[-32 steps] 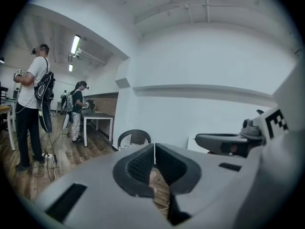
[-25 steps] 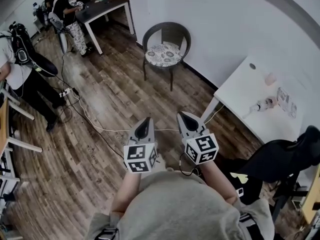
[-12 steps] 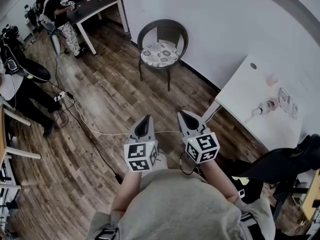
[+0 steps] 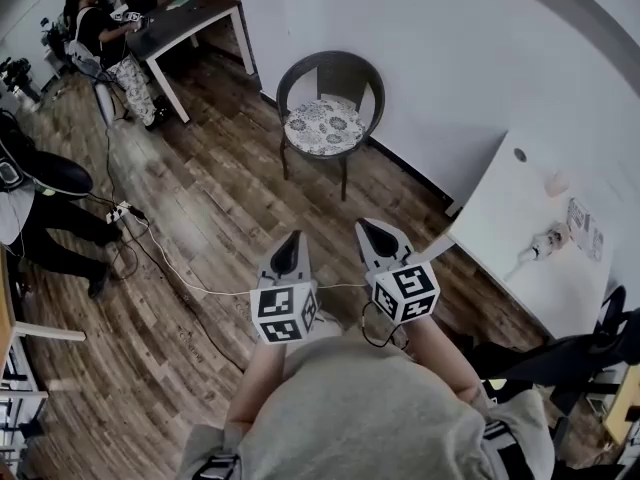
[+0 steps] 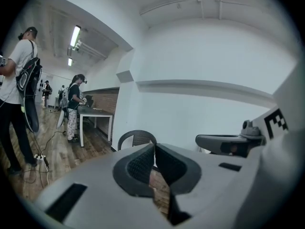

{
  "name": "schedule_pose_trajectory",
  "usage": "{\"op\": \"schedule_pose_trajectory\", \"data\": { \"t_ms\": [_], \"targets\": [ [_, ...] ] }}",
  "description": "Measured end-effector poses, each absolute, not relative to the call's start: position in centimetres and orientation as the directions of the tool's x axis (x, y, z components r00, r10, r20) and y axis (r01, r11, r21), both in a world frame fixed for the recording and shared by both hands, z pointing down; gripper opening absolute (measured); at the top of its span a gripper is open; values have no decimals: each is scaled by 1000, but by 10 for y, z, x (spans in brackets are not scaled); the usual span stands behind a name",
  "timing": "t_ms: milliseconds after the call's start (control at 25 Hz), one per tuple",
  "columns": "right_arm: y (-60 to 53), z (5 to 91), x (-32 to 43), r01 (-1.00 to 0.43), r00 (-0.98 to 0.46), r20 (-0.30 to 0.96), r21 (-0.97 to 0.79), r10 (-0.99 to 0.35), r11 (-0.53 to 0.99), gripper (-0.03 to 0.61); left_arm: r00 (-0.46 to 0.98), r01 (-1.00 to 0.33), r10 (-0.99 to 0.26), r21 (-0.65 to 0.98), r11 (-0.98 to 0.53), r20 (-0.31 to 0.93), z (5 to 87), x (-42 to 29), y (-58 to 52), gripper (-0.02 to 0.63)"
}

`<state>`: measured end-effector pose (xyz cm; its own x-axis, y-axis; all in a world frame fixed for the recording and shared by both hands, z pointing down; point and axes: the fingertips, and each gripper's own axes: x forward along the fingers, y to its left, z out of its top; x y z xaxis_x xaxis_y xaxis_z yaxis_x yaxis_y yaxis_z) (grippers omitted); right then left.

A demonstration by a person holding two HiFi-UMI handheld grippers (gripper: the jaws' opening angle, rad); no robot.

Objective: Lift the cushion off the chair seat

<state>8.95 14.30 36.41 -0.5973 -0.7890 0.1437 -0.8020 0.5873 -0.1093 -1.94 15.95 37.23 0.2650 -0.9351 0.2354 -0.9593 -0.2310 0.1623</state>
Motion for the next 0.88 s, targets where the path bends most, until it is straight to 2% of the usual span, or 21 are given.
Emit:
{"op": "schedule_pose_trajectory", "data": {
  "t_ms": [880],
  "targets": [
    [-63, 363, -4, -832, -553, 164, -68, -817, 550, 2, 317, -945, -914, 165, -282, 252, 375, -115, -52, 9]
  ]
}}
